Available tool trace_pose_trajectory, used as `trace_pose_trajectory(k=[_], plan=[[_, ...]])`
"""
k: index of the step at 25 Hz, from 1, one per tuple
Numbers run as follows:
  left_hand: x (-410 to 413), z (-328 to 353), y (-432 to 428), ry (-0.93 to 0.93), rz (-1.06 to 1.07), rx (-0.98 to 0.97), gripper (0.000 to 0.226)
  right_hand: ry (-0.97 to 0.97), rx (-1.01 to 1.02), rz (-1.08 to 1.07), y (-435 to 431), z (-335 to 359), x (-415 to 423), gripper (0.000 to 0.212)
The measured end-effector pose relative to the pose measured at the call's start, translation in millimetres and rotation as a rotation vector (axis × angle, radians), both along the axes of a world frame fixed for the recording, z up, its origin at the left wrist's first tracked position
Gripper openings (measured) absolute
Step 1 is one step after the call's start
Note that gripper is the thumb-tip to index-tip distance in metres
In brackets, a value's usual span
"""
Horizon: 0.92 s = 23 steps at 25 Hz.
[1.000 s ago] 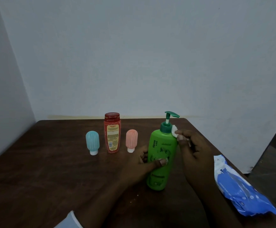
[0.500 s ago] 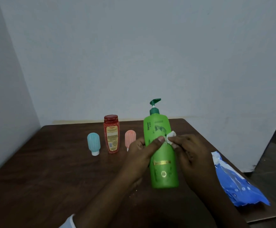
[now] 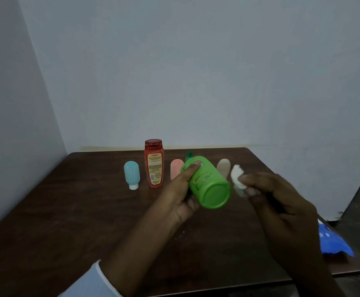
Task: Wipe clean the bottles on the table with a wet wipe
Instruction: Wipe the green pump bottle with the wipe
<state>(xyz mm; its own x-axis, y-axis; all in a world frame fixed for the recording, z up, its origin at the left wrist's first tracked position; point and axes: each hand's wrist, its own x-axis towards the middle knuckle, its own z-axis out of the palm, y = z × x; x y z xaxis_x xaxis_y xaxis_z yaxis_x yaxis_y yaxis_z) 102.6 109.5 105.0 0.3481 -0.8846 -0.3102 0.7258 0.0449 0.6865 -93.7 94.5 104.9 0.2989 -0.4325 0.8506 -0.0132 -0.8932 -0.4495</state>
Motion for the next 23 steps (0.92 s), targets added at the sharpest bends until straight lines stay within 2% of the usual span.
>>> trace_pose_trajectory(k=[1,4,6,9,11,13,15,17,19,21,23], plan=[[-2,0,-2,0.051,0.007,0.008,0.052,-0.012,-0.059,-0.093,0,-1,5,0.023],[-13,3,-1,0.103,-0.008,0.039,0.05,0.118,-0.317,-0.277,1,-17,20,0.026],[-16,1,-3,0.13,-0.025,0.043,0.047,0.179,-0.398,-0.301,6,-22,23,0.023],[-13,-5,-5,0.166,-0.045,0.074,0.055,0.259,-0.464,-0.246,20,-21,23,0.031],[-13,-6,-3,0.176,-0.046,0.069,0.052,0.268,-0.466,-0.249,18,-18,26,0.029],[-13,-5,-3,0.189,-0.021,0.02,0.032,0.213,-0.409,-0.326,10,-14,26,0.026],[-14,-1,1,0.179,-0.001,0.008,0.022,0.198,-0.375,-0.388,4,-14,23,0.028],[-12,-1,2,0.17,0.01,0.015,0.023,0.209,-0.385,-0.414,10,-19,22,0.027],[-12,-3,1,0.153,0.008,0.027,0.037,0.226,-0.453,-0.395,23,-24,26,0.023],[-14,-7,1,0.136,-0.004,0.055,0.05,0.237,-0.491,-0.349,26,-21,31,0.028],[-16,-4,2,0.121,-0.005,0.029,0.043,0.211,-0.45,-0.372,17,-12,31,0.03]])
